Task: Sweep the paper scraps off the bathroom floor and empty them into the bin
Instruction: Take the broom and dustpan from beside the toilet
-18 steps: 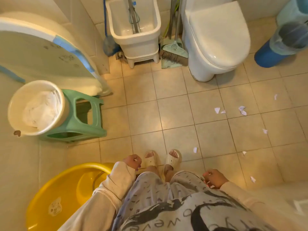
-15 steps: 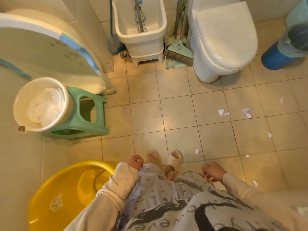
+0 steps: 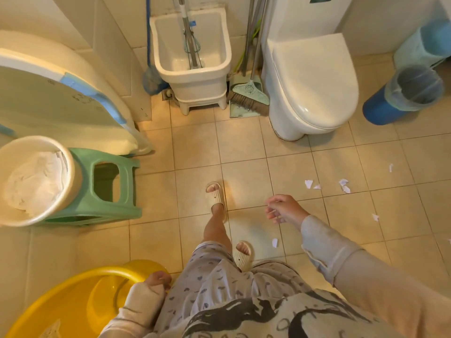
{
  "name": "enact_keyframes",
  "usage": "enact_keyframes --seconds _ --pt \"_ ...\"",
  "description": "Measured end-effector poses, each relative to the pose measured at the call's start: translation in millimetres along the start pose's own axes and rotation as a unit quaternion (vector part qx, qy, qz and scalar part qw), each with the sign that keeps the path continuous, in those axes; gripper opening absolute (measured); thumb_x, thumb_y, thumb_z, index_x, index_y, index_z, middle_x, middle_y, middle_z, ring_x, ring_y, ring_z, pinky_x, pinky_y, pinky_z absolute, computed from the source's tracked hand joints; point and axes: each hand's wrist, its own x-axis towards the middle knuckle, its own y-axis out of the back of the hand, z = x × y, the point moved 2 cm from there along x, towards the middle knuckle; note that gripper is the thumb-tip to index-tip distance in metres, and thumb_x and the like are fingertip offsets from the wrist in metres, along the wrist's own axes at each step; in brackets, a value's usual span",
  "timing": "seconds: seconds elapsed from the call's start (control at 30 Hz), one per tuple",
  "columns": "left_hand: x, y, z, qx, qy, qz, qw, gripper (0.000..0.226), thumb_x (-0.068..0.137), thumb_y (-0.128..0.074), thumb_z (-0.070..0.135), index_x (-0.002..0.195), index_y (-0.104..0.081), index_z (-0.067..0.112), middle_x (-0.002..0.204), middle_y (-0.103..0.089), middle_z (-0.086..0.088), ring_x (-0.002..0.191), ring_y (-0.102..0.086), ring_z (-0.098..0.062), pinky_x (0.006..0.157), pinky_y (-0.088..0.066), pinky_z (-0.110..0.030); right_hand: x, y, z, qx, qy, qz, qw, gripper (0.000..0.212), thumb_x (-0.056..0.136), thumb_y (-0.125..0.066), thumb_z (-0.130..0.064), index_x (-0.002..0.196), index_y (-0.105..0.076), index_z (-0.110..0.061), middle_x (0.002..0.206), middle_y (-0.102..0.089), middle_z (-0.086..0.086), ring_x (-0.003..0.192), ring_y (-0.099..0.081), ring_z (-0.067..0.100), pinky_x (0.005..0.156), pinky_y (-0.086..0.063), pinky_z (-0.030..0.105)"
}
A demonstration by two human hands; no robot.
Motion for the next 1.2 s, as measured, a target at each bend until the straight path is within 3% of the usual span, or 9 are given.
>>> enact_keyframes --seconds 0.07,0.13,0.3,0.43,0.57,0.63,0.73,0.93,1.2 --pt "14.1 15.3 27.7 0.044 -0.037 -0.021 0.998 0.024 0.093 -0.050 0.008 0.114 -0.062 0.006 0.111 -0.067 -0.013 0.097 -0.060 -0.026 0.085 -0.044 -0.026 13.6 2.0 -10.8 -0.002 -0.017 0.008 1.000 0.009 0.096 -0.042 -0.006 0.100 -0.050 -0.008 0.070 -0.053 0.003 0.057 -0.051 0.014 0.052 -0.040 0.022" --pt "32.7 33.7 60.7 -0.008 -0.046 -0.031 0.998 0.023 0.093 -0.049 0.003 0.112 -0.061 -0.001 0.105 -0.066 -0.018 0.093 -0.060 -0.030 0.087 -0.048 -0.034 24.5 4.7 -19.4 0.004 -0.041 0.015 0.999 0.010 0.096 -0.043 -0.006 0.101 -0.050 -0.008 0.071 -0.053 0.004 0.058 -0.052 0.015 0.053 -0.041 0.022" --pt "82.0 77.4 165.4 -0.119 -0.089 -0.037 0.988 0.027 0.092 -0.036 -0.016 0.114 -0.052 -0.018 0.089 -0.053 -0.020 0.055 -0.053 -0.020 0.045 -0.041 -0.011 41.8 16.4 -32.8 0.022 -0.103 0.037 0.994 0.009 0.095 -0.044 -0.008 0.099 -0.051 -0.004 0.073 -0.054 0.006 0.060 -0.053 0.016 0.054 -0.042 0.024" --pt "121.8 99.2 256.1 -0.121 -0.105 -0.091 0.983 0.015 0.097 -0.039 -0.001 0.104 -0.052 -0.001 0.071 -0.054 -0.010 0.056 -0.047 -0.019 0.050 -0.036 -0.022 52.4 28.1 -45.3 0.056 -0.140 0.060 0.987 0.010 0.096 -0.043 -0.007 0.098 -0.051 -0.002 0.071 -0.053 0.009 0.059 -0.051 0.018 0.054 -0.040 0.025" --pt "148.2 121.4 332.8 -0.108 -0.132 -0.122 0.978 0.021 0.099 -0.040 0.008 0.082 -0.052 0.011 0.067 -0.054 -0.004 0.047 -0.056 -0.013 0.046 -0.040 -0.018 56.7 44.8 -55.3 0.089 -0.156 0.080 0.981 0.010 0.096 -0.044 -0.006 0.099 -0.052 -0.002 0.072 -0.054 0.010 0.060 -0.050 0.020 0.054 -0.041 0.025" --pt "155.2 131.8 358.4 -0.093 -0.151 -0.117 0.977 0.020 0.098 -0.041 0.009 0.083 -0.053 0.013 0.068 -0.056 -0.002 0.033 -0.056 0.002 0.037 -0.041 -0.012 60.7 52.8 -62.8 0.102 -0.160 0.086 0.978 0.009 0.096 -0.044 -0.006 0.096 -0.052 -0.002 0.071 -0.054 0.011 0.059 -0.050 0.020 0.054 -0.041 0.025" --pt "166.0 139.7 385.7 -0.088 -0.155 -0.112 0.978 0.013 0.098 -0.041 0.010 0.092 -0.052 0.011 0.068 -0.056 -0.001 0.030 -0.053 0.005 0.045 -0.041 -0.016 72.3 65.0 -81.9 0.111 -0.164 0.091 0.976 0.011 0.096 -0.045 -0.006 0.089 -0.053 -0.005 0.071 -0.055 0.010 0.059 -0.051 0.021 0.054 -0.041 0.024" --pt "192.2 140.2 402.0 -0.120 -0.081 -0.117 0.983 0.010 0.098 -0.040 0.008 0.095 -0.050 0.007 0.067 -0.055 -0.004 0.047 -0.056 -0.012 0.051 -0.038 -0.020 117.7 91.1 -150.2 0.092 -0.150 0.070 0.982 0.009 0.096 -0.044 -0.006 0.096 -0.052 -0.003 0.072 -0.054 0.010 0.059 -0.051 0.020 0.054 -0.040 0.024" --pt "224.6 144.2 401.1 -0.194 0.059 -0.049 0.978 0.022 0.097 -0.045 0.011 0.077 -0.055 0.008 0.068 -0.059 -0.013 0.059 -0.053 -0.024 0.056 -0.040 -0.026 169.1 145.3 -284.7 0.047 -0.049 0.041 0.997 0.009 0.096 -0.045 -0.007 0.100 -0.053 -0.005 0.072 -0.056 0.007 0.059 -0.052 0.017 0.053 -0.042 0.024"
